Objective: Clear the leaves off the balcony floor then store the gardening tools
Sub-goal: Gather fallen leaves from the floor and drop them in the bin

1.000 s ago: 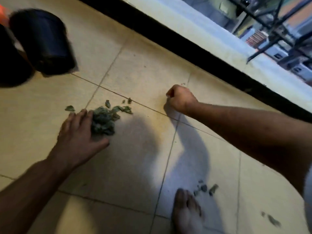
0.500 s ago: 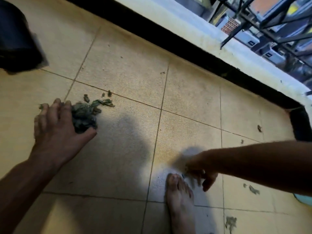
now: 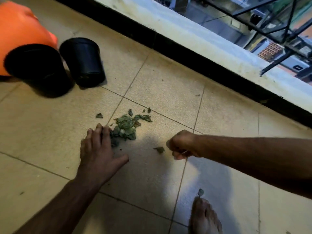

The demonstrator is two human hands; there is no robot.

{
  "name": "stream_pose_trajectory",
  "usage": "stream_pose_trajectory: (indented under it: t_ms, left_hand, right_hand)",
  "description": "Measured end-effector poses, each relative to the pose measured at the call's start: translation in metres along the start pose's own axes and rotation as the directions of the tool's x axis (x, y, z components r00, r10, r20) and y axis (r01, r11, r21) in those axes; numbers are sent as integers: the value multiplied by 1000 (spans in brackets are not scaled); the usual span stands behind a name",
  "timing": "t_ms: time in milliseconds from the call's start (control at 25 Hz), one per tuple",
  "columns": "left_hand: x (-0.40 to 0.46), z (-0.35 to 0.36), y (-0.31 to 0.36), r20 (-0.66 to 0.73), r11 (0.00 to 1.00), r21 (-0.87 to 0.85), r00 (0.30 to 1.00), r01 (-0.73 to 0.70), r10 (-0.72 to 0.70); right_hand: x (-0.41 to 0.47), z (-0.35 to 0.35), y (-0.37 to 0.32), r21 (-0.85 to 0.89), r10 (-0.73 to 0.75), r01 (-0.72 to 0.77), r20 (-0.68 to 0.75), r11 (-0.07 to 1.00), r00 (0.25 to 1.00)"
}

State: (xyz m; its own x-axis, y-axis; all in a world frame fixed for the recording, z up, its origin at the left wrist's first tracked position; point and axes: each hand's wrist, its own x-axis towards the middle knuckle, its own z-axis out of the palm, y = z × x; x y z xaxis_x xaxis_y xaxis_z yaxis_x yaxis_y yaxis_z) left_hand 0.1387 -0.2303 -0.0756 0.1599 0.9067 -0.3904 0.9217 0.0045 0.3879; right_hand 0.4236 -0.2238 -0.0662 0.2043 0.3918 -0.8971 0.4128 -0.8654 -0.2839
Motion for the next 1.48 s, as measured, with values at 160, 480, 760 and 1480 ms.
stream_pose_trajectory:
  t_ms: [160,480,760,1480]
  left_hand:
    - [19,6,-4,-13,993,-57,995,102,-103]
    - [52,7,-1,-166,998,-62,985,31,-41]
    - [60,0,-17,-56,994,6,993,-106,106]
    - [82,8,84,171,930,279,966,-238,195]
  right_hand:
    - [-11,19,-46,-14,-232,233,34,972,972]
    - [9,67,-105,-681,-666,339,-291,648,687]
    - [10,45,-100,-754,-740,425,-119,502,663]
    - [-37,28,61,-418,-31,-81,-254,905,967]
